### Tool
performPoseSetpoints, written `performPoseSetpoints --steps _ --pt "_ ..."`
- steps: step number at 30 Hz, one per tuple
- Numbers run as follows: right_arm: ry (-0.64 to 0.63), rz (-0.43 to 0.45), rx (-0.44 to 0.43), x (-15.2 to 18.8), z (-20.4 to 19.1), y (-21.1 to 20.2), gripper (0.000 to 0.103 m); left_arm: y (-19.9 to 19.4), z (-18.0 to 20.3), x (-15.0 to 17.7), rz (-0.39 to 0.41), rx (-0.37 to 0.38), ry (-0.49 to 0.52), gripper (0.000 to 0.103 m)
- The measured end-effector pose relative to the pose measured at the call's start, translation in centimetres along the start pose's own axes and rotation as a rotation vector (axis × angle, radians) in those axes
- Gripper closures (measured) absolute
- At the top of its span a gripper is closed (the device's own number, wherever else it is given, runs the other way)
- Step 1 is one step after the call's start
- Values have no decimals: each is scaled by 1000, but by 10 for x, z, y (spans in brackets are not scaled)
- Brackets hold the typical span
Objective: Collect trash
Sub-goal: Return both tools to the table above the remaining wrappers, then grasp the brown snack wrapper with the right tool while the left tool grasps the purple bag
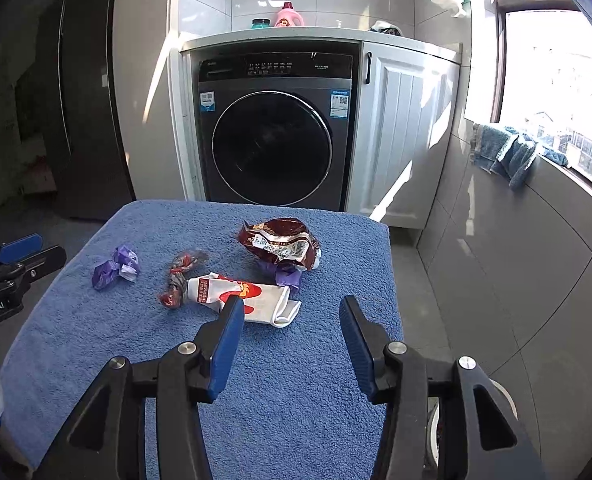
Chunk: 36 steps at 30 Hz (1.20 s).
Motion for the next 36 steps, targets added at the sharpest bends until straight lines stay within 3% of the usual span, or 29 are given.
performPoseSetpoints --steps 6,14,21,28,29,30,33,36 --pt "-10 -45 -38 1 -9 39 51 35 -27 4 -52 -28 -55 37" --pt "1 -56 -80 -11 6 91 48 83 -75 1 -107 -43 -186 37" --pt "64 -48 -122 -36 36 150 44 125 -91 -5 -157 -52 -184 36" --pt "91 -106 -162 -28 42 194 44 158 -93 17 -253 -62 -204 38" --pt "91 -114 -169 -25 42 196 46 160 -93 20 -258 -65 -198 38" --pt "90 -119 -174 -22 41 198 55 160 -91 23 -259 -70 -187 40" --pt "81 -127 -183 -14 38 198 80 162 -87 30 -272 -77 -154 63" --pt "71 -111 -170 -10 36 188 89 158 -80 31 -260 -87 -125 76"
Point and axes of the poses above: each gripper's, at about its wrist camera, not at the fingertips, and y roughly the way its jaws point, z to its right, x to its underside, the point moved 9 cm from there along y, roughly the way its jaws point, and after that the axes turned 15 degrees about -y, right-handed, at the moved point
